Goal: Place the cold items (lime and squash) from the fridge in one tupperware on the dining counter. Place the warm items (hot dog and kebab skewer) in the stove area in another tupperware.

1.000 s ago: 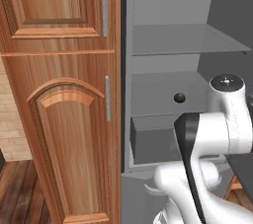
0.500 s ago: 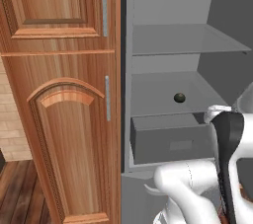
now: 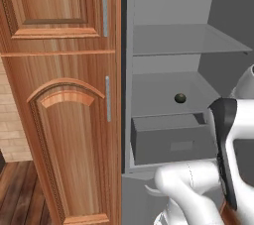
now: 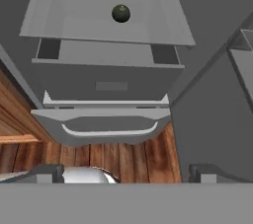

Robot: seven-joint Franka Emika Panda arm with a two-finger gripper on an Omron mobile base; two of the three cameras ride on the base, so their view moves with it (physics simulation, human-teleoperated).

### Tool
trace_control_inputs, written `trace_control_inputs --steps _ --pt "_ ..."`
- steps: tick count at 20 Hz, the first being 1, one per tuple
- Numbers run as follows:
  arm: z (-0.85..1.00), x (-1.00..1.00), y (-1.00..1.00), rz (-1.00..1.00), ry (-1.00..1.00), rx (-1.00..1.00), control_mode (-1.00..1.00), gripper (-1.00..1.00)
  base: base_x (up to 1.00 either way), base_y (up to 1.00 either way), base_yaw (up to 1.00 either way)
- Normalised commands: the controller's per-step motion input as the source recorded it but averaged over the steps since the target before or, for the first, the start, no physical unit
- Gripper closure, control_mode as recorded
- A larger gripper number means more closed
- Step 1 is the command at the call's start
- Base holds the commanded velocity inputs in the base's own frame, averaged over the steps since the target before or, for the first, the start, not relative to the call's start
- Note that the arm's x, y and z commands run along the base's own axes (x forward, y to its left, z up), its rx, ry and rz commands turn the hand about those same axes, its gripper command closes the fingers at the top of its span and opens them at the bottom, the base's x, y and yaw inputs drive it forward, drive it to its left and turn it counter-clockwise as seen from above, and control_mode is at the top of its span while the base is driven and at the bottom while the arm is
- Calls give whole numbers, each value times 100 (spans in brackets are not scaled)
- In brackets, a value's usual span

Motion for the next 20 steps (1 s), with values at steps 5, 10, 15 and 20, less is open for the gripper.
trace_control_inputs --steps 5,10,15,20 --pt "-3 51 8 0 -1 -10 -100 -100 0 0 0" --pt "-38 10 -11 0 -26 0 -100 -100 0 0 0" --pt "-28 10 -8 0 -23 0 -100 -100 0 0 0" --pt "-1 36 -1 1 -2 0 -100 -100 0 0 0"
